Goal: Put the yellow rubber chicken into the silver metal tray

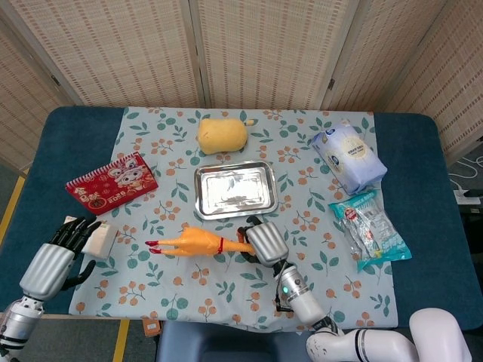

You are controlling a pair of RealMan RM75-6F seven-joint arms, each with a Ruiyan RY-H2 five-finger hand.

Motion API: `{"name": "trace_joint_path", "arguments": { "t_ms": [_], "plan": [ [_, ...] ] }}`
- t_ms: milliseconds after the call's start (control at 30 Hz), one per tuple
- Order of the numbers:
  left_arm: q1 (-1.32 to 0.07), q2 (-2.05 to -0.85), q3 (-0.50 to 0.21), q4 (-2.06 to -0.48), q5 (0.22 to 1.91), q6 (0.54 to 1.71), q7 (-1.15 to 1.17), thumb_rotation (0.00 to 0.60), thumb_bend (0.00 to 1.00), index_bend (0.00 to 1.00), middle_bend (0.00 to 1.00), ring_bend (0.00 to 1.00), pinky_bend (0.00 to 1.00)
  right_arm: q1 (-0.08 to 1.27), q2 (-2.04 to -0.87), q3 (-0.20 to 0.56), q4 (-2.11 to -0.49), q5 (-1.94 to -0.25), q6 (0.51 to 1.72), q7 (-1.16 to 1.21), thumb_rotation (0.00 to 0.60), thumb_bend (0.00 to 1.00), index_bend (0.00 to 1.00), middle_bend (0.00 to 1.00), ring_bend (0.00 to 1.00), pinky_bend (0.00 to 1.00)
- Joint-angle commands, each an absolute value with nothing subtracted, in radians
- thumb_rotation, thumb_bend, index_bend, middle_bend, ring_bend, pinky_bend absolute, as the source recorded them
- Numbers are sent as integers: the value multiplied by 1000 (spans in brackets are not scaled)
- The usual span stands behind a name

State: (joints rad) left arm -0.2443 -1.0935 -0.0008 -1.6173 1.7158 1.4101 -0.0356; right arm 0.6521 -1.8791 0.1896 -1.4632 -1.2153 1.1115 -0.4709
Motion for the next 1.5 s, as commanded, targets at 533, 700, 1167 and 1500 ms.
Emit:
{"name": "trace_joint_path", "arguments": {
  "t_ms": [533,700,1167,1500],
  "plan": [
    [-486,-1158,-111,-1897,1469,1032,479,600,317,0,29,1,151,737,-1993,273,-1535,-1095,1153,-741,600,372,883,608,733,1000],
    [-524,-1178,-112,-1928,1419,988,531,600,317,0,22,0,150,749,-1992,285,-1590,-1059,1183,-824,600,373,883,608,733,1000],
    [-616,-1244,-120,-1910,1249,927,612,600,316,0,19,0,152,768,-1974,285,-1670,-1030,1239,-908,600,373,883,608,733,1000],
    [-647,-1290,-114,-1856,1277,944,555,600,326,10,69,41,193,775,-1971,270,-1672,-1017,1243,-907,600,374,883,608,733,1000]
  ]
}}
